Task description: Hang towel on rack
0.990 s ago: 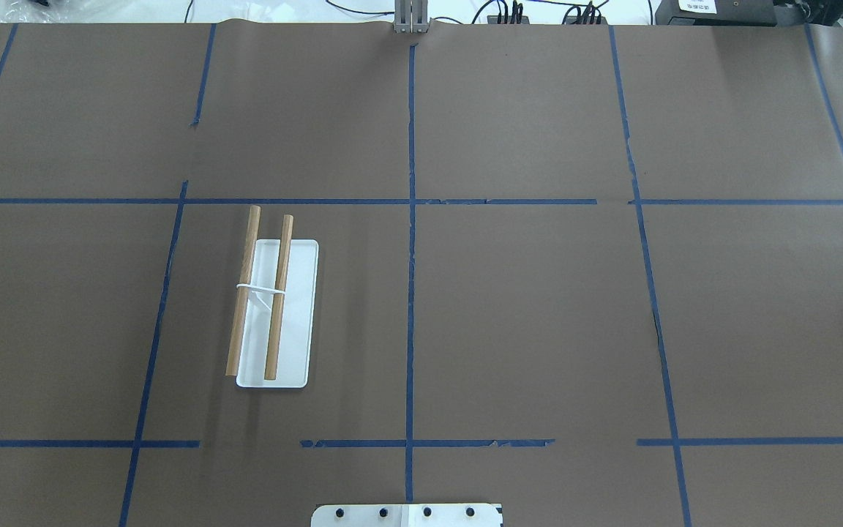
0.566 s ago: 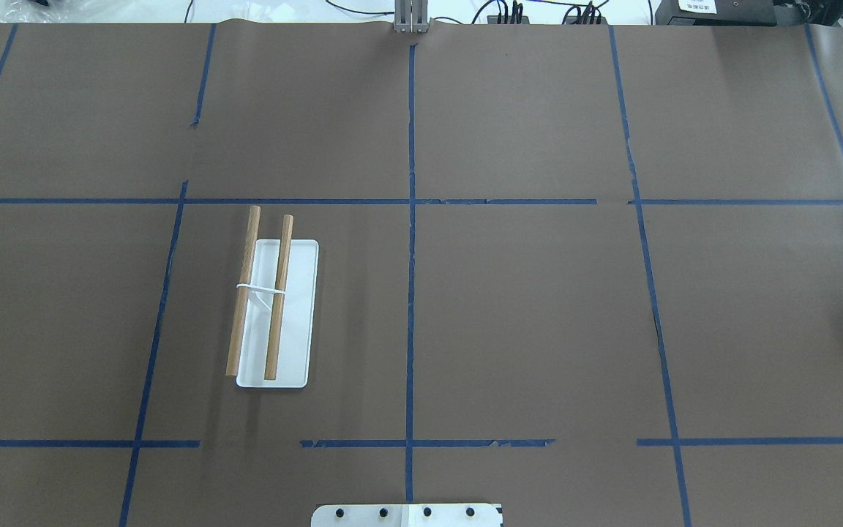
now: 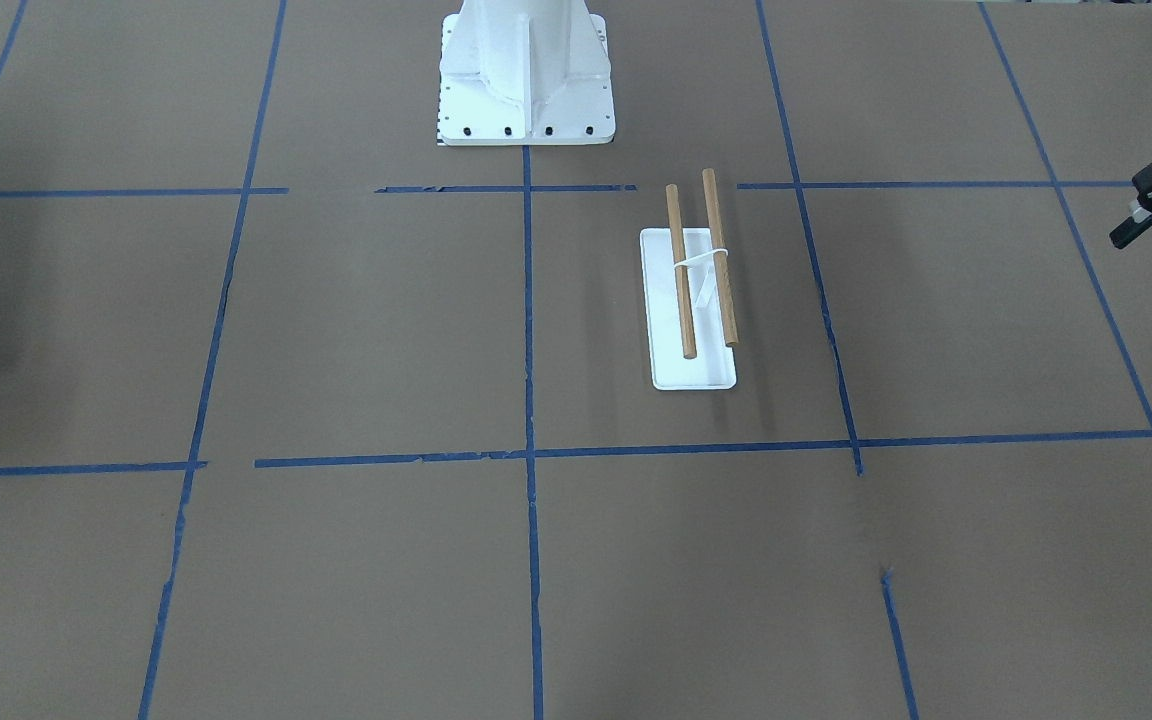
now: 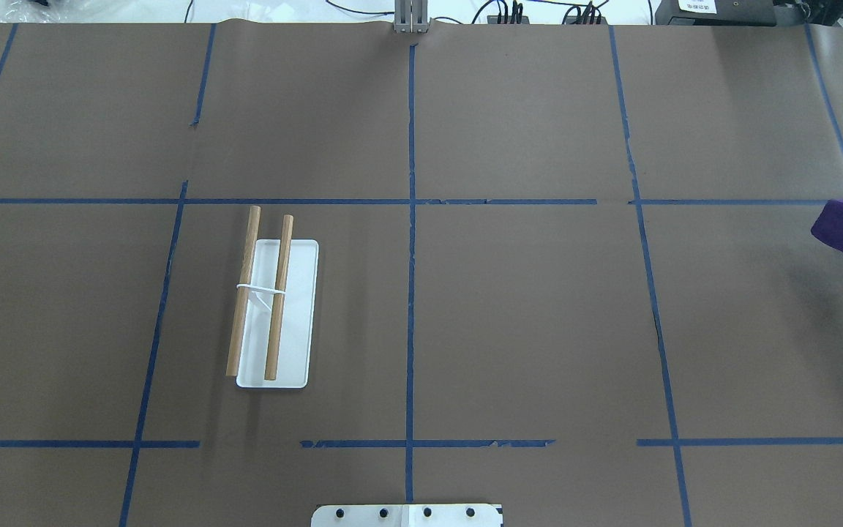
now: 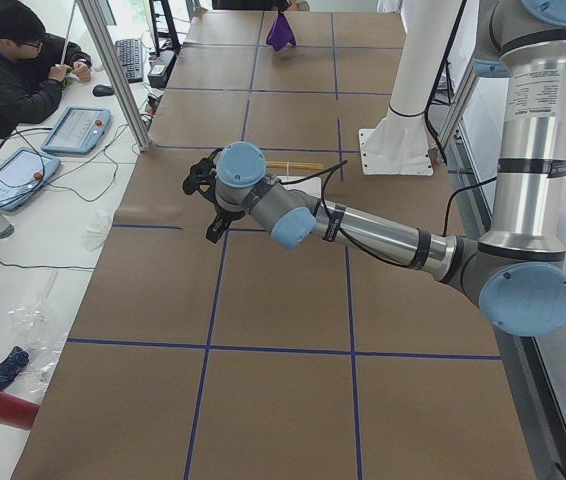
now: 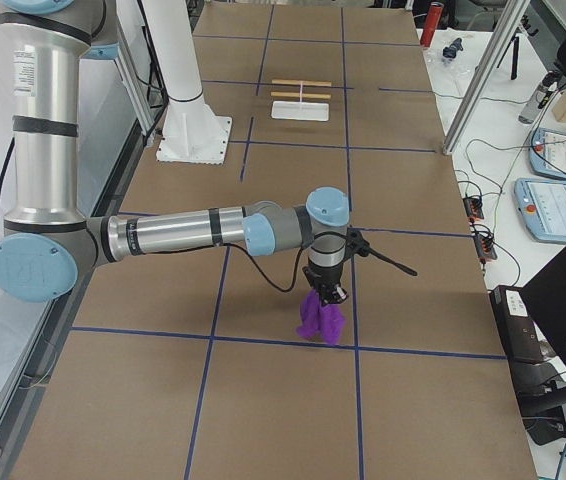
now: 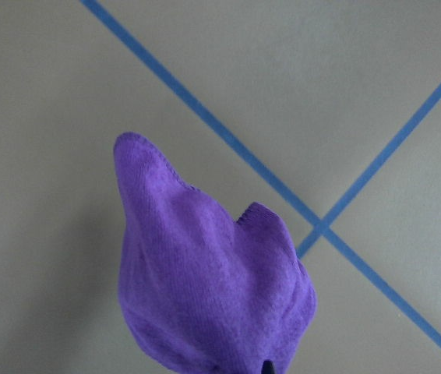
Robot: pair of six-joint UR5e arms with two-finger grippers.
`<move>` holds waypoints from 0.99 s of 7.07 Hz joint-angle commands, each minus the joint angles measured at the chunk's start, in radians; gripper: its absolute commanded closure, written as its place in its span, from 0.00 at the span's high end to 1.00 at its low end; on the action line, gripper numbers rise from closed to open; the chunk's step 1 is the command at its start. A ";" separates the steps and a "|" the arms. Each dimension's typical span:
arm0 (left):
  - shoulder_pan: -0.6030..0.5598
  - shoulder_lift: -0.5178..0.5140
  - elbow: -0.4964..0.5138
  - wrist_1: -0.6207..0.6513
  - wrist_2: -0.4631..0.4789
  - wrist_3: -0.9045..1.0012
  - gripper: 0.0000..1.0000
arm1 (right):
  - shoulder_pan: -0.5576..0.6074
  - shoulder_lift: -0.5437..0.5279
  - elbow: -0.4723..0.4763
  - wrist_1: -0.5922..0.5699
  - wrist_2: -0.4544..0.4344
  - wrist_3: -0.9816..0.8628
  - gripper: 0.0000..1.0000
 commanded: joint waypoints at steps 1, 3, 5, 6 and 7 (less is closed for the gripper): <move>0.113 -0.104 0.001 0.005 0.015 -0.337 1.00 | -0.012 0.087 0.019 0.002 0.154 0.283 0.00; 0.242 -0.265 0.010 0.007 0.042 -0.803 1.00 | -0.116 0.142 0.140 0.004 0.170 0.483 0.00; 0.398 -0.435 0.057 0.007 0.140 -1.200 1.00 | -0.185 0.223 0.174 0.077 0.171 0.622 0.00; 0.439 -0.492 0.082 0.007 0.169 -1.325 1.00 | -0.239 0.255 0.180 0.126 0.167 0.666 0.00; 0.457 -0.535 0.109 0.005 0.171 -1.403 1.00 | -0.290 0.276 0.190 0.197 0.164 0.684 0.00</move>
